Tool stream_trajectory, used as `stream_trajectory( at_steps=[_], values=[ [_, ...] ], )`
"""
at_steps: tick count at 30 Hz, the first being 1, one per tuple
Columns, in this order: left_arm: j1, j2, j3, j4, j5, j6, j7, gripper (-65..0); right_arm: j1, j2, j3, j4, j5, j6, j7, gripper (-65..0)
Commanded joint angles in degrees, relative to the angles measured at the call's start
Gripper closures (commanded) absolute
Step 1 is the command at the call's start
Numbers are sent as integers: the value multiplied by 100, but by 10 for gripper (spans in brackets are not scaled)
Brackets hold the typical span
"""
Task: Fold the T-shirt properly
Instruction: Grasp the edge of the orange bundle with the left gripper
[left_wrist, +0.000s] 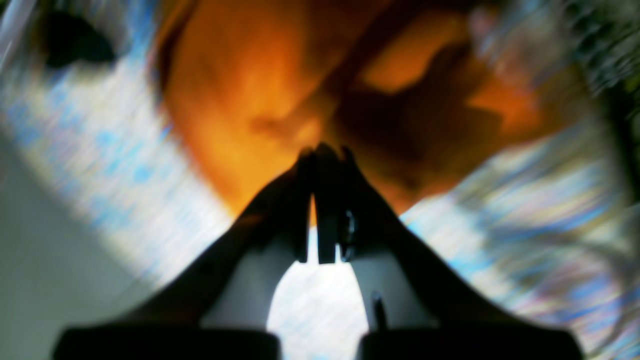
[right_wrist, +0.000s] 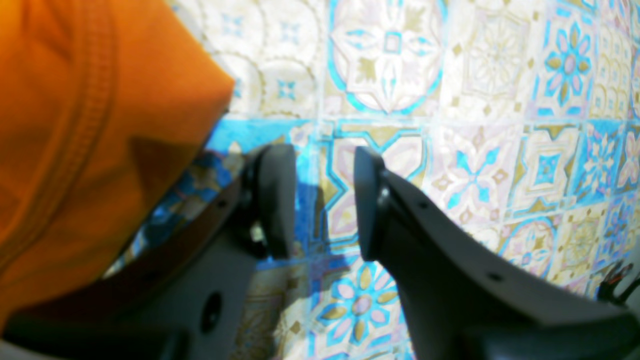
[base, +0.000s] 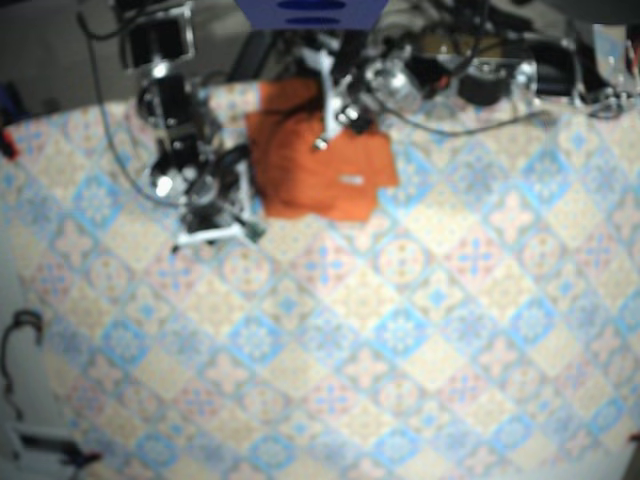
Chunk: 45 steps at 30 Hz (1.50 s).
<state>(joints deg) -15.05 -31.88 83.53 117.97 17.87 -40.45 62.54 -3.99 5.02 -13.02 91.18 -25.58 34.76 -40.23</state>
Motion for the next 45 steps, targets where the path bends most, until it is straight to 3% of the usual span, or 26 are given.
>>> stream_trajectory(
  at_steps=[1, 7, 17, 31, 36, 39, 45],
  values=[
    [67, -34, -436, 84, 99, 45, 343, 0, 96, 13, 14, 118, 22, -35, 97, -192],
    [481, -34, -1131, 84, -420, 45, 994, 0, 96, 13, 14, 109, 22, -35, 97, -192],
    [516, -219, -1333, -30, -1589, 45, 1627, 0, 87, 13, -21, 109, 22, -35, 97, -193],
    [489, -509, -1289, -145, -2890, 45, 1746, 0, -1, 4, -39, 100, 31, -35, 97, -194],
    [24, -509, -849, -153, -3558, 45, 1746, 0, -71, 4, -21, 100, 31, -35, 97, -193],
    [-135, -482, -761, -320, -3892, 45, 1746, 0, -80, -14, -21, 109, 31, -35, 89, -193],
    [-530, -104, -630, -971, -4613, 45, 1746, 0, -212, -14, 5, 118, 22, -35, 89, -192]
  ],
)
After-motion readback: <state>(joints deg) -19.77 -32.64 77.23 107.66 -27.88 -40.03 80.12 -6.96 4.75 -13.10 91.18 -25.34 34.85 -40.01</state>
